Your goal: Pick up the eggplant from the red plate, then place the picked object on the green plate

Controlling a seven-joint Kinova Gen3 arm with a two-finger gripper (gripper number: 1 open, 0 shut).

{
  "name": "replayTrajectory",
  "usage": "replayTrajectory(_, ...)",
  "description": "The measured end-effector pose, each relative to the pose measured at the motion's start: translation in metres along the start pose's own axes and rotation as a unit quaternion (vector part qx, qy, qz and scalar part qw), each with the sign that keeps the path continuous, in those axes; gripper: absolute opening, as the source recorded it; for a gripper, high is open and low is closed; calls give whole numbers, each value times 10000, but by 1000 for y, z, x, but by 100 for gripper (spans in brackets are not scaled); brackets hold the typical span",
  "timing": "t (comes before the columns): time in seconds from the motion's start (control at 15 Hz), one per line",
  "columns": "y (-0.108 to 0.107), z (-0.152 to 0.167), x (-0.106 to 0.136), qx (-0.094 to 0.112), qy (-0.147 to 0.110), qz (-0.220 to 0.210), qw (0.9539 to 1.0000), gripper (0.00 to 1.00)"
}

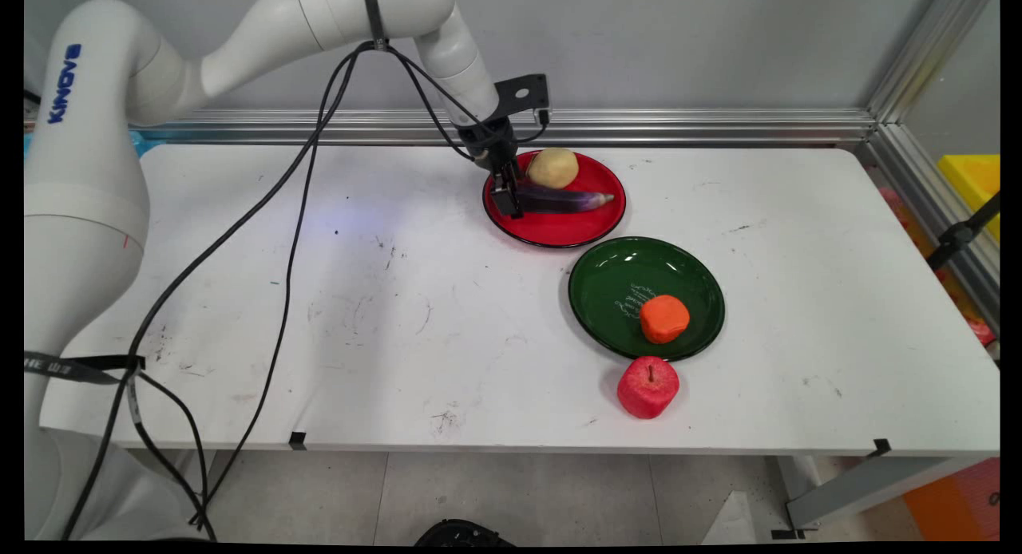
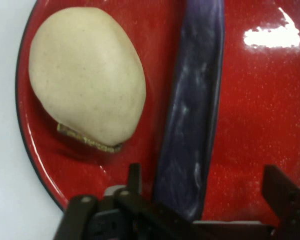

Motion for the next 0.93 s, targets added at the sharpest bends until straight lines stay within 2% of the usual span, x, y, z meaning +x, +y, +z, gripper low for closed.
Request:
replayTrajectory(0.07, -1, 2, 0, 3, 16, 17, 10000, 0)
replayTrajectory(0.67, -5, 9, 3, -42, 88, 105, 9999, 0)
replayTrajectory(0.93, -5, -1, 15, -124, 202, 61, 9997, 0)
